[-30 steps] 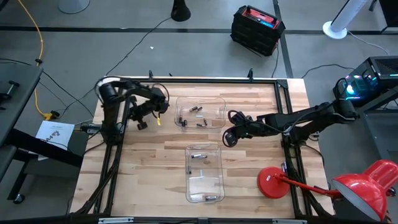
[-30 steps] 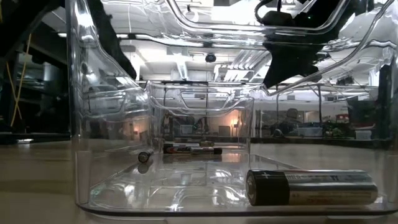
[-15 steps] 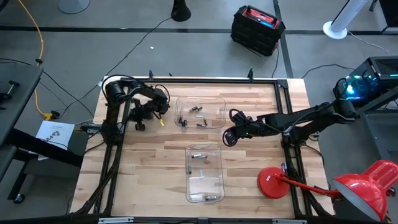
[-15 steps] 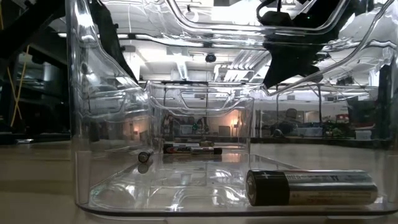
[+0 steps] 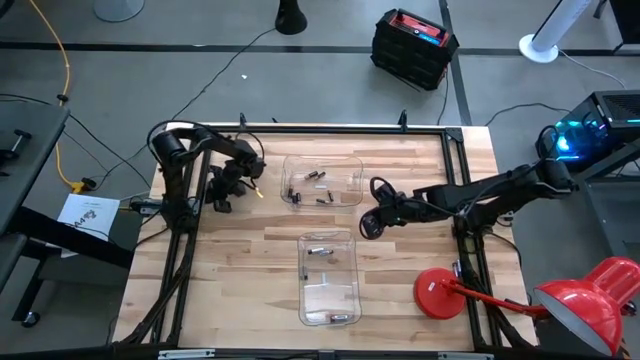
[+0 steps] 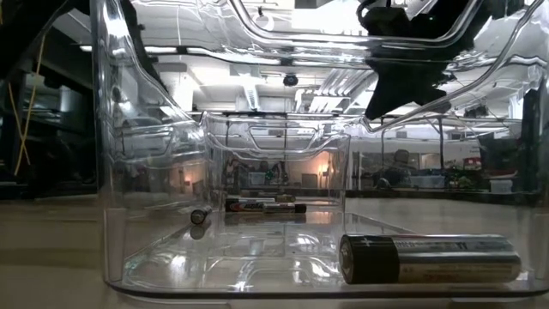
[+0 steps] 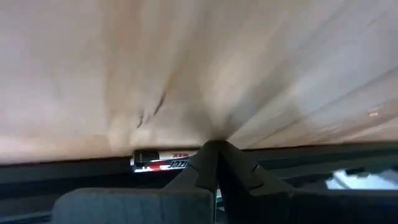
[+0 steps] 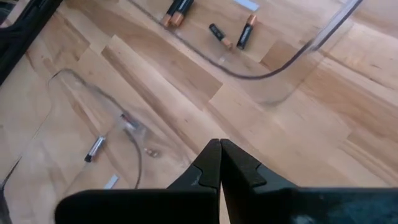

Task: Sort batteries
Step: Put the silver battery into the bottom transparent bin

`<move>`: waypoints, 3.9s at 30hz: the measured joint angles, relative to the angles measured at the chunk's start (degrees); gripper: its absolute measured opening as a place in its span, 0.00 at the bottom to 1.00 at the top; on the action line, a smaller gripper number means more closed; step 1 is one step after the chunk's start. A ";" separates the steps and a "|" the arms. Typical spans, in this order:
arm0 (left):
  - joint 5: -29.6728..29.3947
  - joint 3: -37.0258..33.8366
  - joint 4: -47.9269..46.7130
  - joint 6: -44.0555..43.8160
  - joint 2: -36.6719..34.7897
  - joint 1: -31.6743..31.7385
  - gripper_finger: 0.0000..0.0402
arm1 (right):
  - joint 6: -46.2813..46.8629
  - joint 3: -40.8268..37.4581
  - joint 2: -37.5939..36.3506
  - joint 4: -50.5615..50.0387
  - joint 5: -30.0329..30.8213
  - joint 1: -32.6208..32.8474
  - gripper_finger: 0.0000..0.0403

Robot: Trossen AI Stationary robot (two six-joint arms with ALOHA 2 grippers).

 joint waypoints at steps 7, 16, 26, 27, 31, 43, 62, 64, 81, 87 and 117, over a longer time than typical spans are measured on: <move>-2.57 2.19 -0.88 -7.66 -1.16 5.48 0.00 | 1.28 -0.02 0.00 -0.02 0.96 0.86 0.00; -0.24 6.98 -1.13 -22.66 -2.07 10.29 0.00 | 3.92 -0.02 0.00 0.21 3.58 0.86 0.00; 8.41 9.01 2.36 -25.40 -7.80 10.85 0.00 | 7.18 -0.02 0.00 0.37 6.07 0.86 0.00; 8.44 8.54 2.89 -25.62 -8.87 10.81 0.00 | 7.54 -0.02 0.00 0.37 6.08 0.85 0.00; -1.97 5.95 -2.50 -29.66 -10.86 10.09 0.00 | 7.64 -0.02 0.00 0.38 6.04 0.86 0.00; -3.79 -3.94 -1.90 -43.98 -14.35 12.02 0.00 | 7.40 -0.02 0.00 0.48 8.32 0.86 0.00; -1.58 -5.63 7.74 -62.63 -27.09 10.06 0.00 | 3.83 -0.02 -0.02 -0.06 9.61 -1.06 0.00; -0.50 -7.39 8.94 -65.22 -27.61 8.63 0.00 | 3.48 -0.02 -0.02 -0.09 9.78 -1.08 0.00; -9.01 -10.62 9.12 -75.26 -28.45 5.62 0.00 | 2.92 -0.02 -0.02 -0.96 8.74 -1.08 0.00; -9.37 -10.58 15.74 -74.91 -28.56 8.68 0.00 | 2.94 -0.02 -0.02 -1.37 8.42 -1.09 0.00; -8.05 2.10 36.21 -46.29 -36.27 9.42 0.00 | 8.09 -0.02 -0.02 -1.37 8.12 -1.85 0.00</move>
